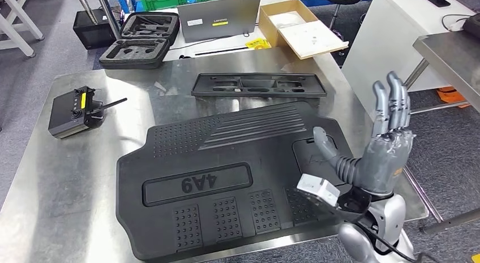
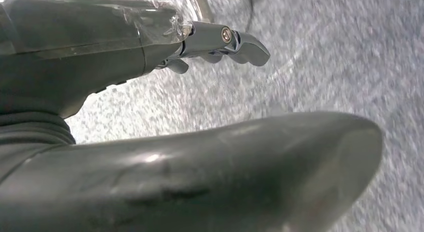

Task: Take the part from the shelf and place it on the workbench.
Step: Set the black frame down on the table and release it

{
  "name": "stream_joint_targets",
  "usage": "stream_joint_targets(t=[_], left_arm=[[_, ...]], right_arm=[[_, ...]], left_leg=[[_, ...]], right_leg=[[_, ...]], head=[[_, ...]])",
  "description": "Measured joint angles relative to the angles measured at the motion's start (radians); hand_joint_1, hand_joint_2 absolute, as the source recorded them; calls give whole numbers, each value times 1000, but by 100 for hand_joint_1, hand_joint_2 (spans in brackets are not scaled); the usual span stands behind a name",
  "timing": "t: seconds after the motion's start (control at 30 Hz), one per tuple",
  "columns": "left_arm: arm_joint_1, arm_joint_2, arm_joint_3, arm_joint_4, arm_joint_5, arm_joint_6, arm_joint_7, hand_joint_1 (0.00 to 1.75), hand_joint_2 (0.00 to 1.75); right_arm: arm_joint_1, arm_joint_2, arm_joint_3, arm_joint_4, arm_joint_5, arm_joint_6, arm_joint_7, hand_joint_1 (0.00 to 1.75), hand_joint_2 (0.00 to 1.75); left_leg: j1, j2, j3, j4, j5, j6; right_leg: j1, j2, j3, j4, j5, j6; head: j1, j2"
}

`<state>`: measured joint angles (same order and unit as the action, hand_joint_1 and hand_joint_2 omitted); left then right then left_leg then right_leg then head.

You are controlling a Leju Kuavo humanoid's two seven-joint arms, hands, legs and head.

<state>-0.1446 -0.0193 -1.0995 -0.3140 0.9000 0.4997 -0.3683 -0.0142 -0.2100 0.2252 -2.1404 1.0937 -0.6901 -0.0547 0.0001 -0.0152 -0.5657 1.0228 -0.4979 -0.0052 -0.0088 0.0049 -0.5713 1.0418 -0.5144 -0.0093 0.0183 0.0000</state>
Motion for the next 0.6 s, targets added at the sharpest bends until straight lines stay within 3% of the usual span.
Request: stream_joint_targets(t=[0.33, 0.6], left_arm=[[9, -3, 13, 0, 11, 38, 2, 0, 0], [13, -4, 16, 0, 10, 42, 2, 0, 0]], right_arm=[[43, 98, -45, 3, -12, 0, 1, 0, 175], [58, 151, -70, 11, -21, 0, -24, 0, 175]], left_leg=[[-1, 0, 0, 1, -1, 1], [-2, 1, 3, -1, 2, 17]], right_leg=[[-1, 0, 1, -2, 0, 1], [-5, 0, 6, -10, 5, 16]], head=[[0, 0], [-2, 0]])
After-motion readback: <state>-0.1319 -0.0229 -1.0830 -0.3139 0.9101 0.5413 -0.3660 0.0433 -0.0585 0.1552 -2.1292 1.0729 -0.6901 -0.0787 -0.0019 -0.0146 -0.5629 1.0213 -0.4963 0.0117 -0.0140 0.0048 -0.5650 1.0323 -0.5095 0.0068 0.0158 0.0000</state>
